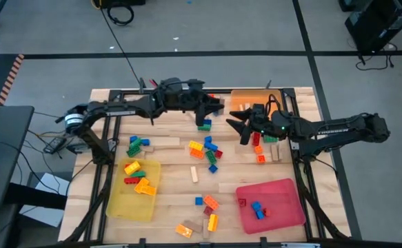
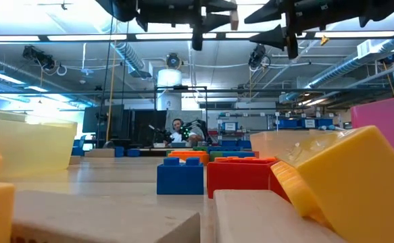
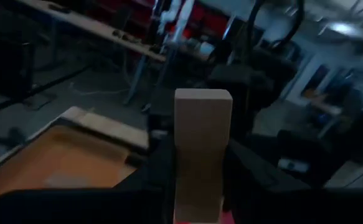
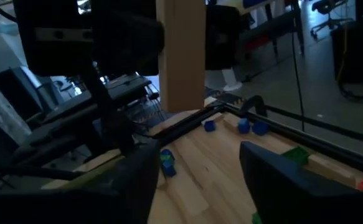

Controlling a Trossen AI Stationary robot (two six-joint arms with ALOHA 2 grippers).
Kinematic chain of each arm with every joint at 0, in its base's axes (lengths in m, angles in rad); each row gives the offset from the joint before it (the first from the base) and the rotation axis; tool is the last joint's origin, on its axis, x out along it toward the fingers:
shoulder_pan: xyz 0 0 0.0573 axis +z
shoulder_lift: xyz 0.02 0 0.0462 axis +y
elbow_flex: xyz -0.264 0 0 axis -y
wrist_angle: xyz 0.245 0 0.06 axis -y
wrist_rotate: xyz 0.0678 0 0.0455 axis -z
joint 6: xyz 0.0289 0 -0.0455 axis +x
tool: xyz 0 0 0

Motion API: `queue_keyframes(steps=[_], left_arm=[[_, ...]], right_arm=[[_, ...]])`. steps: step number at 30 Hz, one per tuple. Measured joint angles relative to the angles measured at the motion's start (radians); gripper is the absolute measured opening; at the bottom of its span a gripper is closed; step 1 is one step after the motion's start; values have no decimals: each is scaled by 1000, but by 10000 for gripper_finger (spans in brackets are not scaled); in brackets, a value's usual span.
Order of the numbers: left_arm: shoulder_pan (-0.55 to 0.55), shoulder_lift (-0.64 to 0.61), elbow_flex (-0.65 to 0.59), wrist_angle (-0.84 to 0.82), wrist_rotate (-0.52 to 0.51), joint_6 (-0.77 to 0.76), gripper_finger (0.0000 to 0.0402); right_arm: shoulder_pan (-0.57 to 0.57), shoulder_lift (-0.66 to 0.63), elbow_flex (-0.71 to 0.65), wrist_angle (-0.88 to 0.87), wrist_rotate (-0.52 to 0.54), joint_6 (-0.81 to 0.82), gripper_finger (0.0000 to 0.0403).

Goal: Sort blocks by size
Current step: Put the brown block into the orange bin

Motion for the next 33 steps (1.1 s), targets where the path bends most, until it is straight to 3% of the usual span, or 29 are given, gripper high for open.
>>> queue_keyframes(steps=[7, 13, 18, 25, 33], left_arm=[[-10, 56, 0, 70, 29, -57, 104], [-23, 94, 1, 147, 34, -83, 104], [-24, 96, 2, 143, 31, -100, 104], [-23, 96, 2, 156, 33, -95, 105], [-25, 95, 2, 167, -1, -105, 165]], right_arm=[[-18, 0, 0, 35, -3, -8, 289], [-46, 1, 0, 35, -90, 0, 292], [-62, 1, 0, 37, -101, -2, 248], [-69, 1, 1, 60, -142, -42, 114], [-71, 2, 1, 61, -166, -63, 105]])
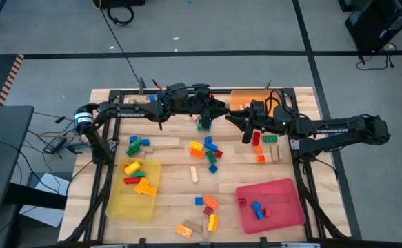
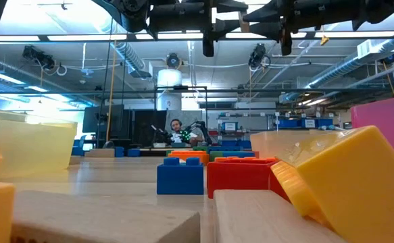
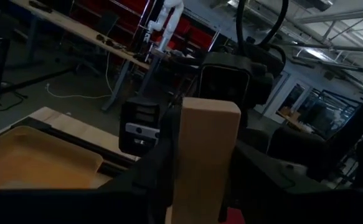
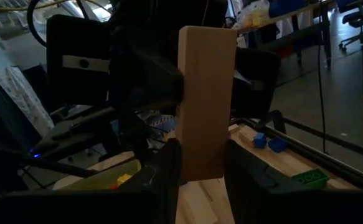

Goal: Sort blocks by size
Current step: Put the brown block into the orange bin

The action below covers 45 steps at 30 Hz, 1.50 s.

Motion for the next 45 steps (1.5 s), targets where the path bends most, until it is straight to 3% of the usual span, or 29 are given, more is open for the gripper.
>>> queue_keyframes(steps=[11, 15, 20, 23, 29, 36, 41, 45], left_arm=[[38, -4, 0, -2, 13, 5, 187], [92, -17, 0, 11, 121, -2, 188], [179, -29, 0, 57, 350, -58, 188], [245, -39, 0, 42, 428, -116, 188], [358, -71, 0, -94, 497, -99, 188], [463, -173, -1, -458, 348, 132, 188], [505, -274, -1, -712, 179, 298, 188], [512, -360, -1, -864, 50, 407, 188]], right_arm=[[-10, 0, 0, 1, 24, 5, 117], [-27, 0, 0, 2, 27, 17, 117], [-58, -1, 26, -42, 69, 30, 117], [-86, -1, 97, -201, 127, 32, 117], [-175, 54, 343, -757, 261, 129, 117], [-361, 138, 459, -1193, 243, 355, 118], [-475, 216, 459, -1349, 141, 407, 118], [-542, 295, 459, -1377, 81, 408, 118]])
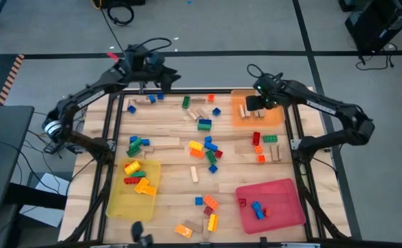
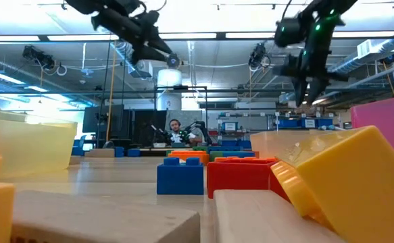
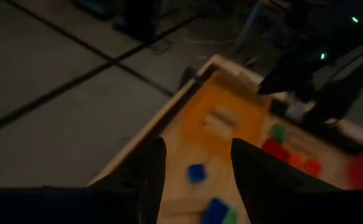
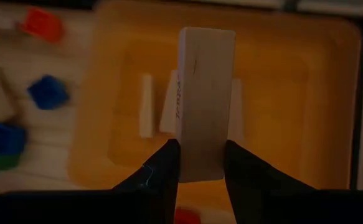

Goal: Sort blocks by size
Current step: Put the brown block into the orange bin, then put the small blue game piece into the red bin

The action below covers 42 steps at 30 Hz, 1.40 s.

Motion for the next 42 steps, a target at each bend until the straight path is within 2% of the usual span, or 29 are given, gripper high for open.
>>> queue_keyframes(steps=[7, 13, 18, 24, 31, 37, 42], left_arm=[[0, -130, -9, -231, -72, 102, 188], [1, -292, -174, -203, -137, 66, 180], [1, -441, -355, -135, -144, -13, 172], [1, -532, -489, -80, -149, -115, 171], [0, -534, -527, -83, -151, -118, 171], [-3, -543, -524, -85, -152, -115, 171], [-24, -557, -523, -99, -156, -61, 170]], right_arm=[[-65, 166, 0, 5, -92, -2, 119], [-89, 273, 0, 13, -129, -17, 119], [-93, 317, 0, 60, -169, -37, 128], [-93, 320, 0, 83, -169, -31, 179], [-92, 320, -1, 86, -189, -8, 219], [-85, 288, -1, 85, -198, -8, 218], [-31, 148, -1, 85, -178, 28, 193]])
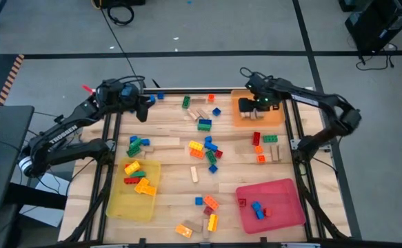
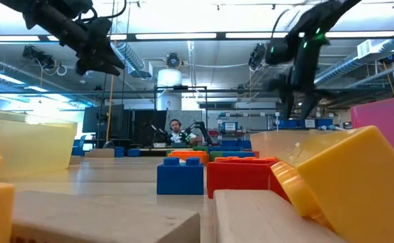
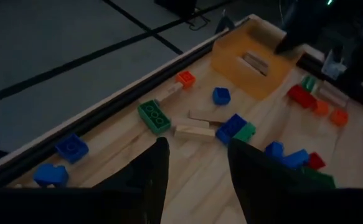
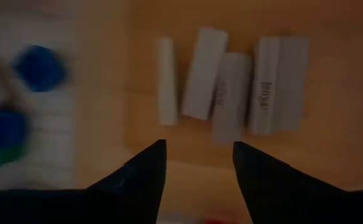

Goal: Sort blocks by size
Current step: Put the small blue game piece into the red bin

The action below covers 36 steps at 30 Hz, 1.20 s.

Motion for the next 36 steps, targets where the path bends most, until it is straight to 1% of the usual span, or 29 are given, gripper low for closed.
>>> queue_keyframes(steps=[5, 9, 14, 16, 20, 24, 27, 30, 32, 36], left_arm=[[-5, 3, 0, 0, -48, 90, 170], [-5, 5, 0, 31, -89, 105, 170], [-5, 5, 1, 60, -108, 92, 170], [-5, 5, 1, 61, -110, 79, 170], [-5, 5, 3, 47, -160, 79, 170], [-7, 4, 62, -72, -250, 70, 170], [-24, 4, 121, -205, -370, 22, 170], [-45, 3, 179, -342, -482, -70, 170], [-56, 3, 191, -398, -498, -134, 170], [-86, 18, 191, -466, -480, -258, 170]], right_arm=[[99, -157, 0, 13, 47, 45, 171], [186, -236, 0, 31, 114, 51, 164], [269, -266, 0, 61, 193, 91, 165], [288, -265, 0, 63, 208, 92, 165], [307, -264, 0, 63, 219, 92, 163], [307, -263, 0, 61, 220, 73, 164], [307, -263, 0, 60, 220, 53, 164], [307, -263, 0, 60, 220, 24, 163], [307, -263, 0, 60, 220, 12, 163], [307, -263, 0, 59, 220, -37, 163]])
